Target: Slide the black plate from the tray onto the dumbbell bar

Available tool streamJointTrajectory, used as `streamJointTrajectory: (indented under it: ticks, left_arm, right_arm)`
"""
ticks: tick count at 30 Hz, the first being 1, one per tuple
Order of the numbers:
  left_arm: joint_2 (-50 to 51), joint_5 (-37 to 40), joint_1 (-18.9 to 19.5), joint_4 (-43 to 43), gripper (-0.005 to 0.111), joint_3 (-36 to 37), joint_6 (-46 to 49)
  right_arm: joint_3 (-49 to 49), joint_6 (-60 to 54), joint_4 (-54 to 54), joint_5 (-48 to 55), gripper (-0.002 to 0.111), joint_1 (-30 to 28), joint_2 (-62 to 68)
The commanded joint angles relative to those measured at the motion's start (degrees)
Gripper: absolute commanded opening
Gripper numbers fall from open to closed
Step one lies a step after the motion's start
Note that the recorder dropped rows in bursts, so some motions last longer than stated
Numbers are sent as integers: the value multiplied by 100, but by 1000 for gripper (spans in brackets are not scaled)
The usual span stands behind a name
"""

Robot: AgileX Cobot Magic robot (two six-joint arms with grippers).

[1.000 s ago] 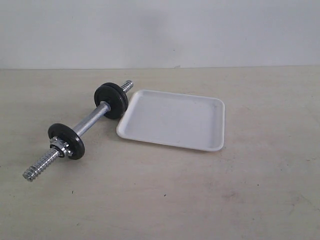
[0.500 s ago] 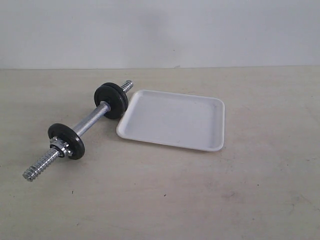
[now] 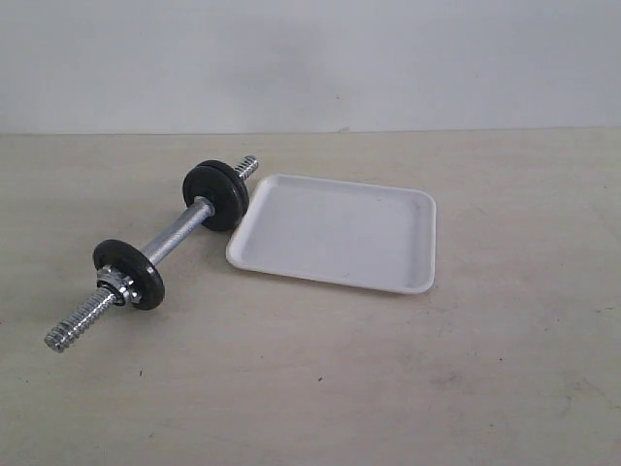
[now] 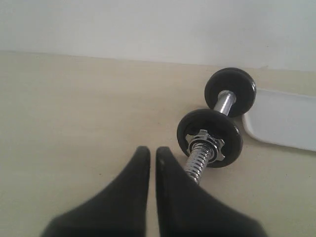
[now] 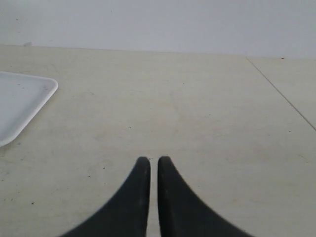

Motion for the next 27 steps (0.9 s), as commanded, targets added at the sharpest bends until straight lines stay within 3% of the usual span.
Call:
streamJointTrajectory:
  ticks: [1, 27]
  left_arm:
    - [-10, 103, 15, 56, 4, 11, 114]
    - [-10, 92, 258, 56, 4, 11, 168]
  right_arm:
    - [-2, -22, 9, -43, 4, -5, -27]
    - [-2, -22, 9, -43, 4, -5, -27]
